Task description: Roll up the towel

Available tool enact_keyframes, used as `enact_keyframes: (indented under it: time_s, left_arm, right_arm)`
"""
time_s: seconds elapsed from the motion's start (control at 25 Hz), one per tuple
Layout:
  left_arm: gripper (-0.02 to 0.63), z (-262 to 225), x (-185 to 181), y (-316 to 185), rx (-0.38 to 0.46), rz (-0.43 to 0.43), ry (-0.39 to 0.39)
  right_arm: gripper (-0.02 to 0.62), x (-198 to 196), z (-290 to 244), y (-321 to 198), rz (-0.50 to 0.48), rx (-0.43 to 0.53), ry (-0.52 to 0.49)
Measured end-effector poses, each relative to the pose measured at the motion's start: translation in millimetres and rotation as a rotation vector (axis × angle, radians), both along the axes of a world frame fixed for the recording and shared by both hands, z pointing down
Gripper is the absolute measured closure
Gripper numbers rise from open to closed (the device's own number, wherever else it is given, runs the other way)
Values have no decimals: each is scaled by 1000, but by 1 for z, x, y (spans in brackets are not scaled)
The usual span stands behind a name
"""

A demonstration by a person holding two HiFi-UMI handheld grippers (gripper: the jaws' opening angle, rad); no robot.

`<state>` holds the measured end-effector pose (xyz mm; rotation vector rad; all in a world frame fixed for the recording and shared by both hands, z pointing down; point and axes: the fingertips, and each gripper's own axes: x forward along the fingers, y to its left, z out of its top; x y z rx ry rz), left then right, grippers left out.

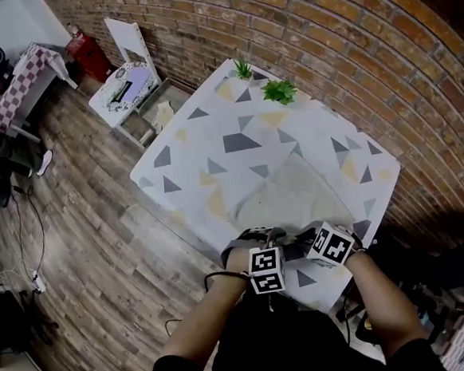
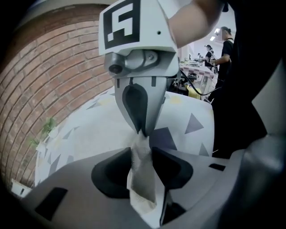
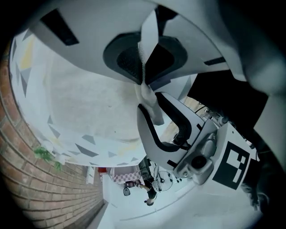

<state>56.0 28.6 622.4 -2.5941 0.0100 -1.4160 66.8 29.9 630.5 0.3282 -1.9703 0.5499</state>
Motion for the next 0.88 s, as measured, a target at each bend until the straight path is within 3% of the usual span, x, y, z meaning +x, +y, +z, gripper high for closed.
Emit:
enact_keyframes:
  time_s: [0.12,0.24,0.48,0.6,0.72,0.88]
  left_arm:
    - [455,1,-3,11,-18,55,-1]
    - [520,6,-6,17,-52,89,-11]
    - [547,6,-7,16,-176,76,-16]
    - [551,6,-5,6,-250,33,-11]
    - [551,6,-2,-6,-326,-17,-11]
    - [552,8,1,-19,-416,-66,-24]
  right_arm:
    - [560,2,3,9,2,-37,5]
    - [560,-1,4,15,8,-59,4]
    - [556,0,4,12,-7,-70,1]
    - [517,2,-1,2,-15,-23,14]
    - [431,9,-14,-14,-13,96,39]
    - [439,3,-38,-19,-2,205,-6]
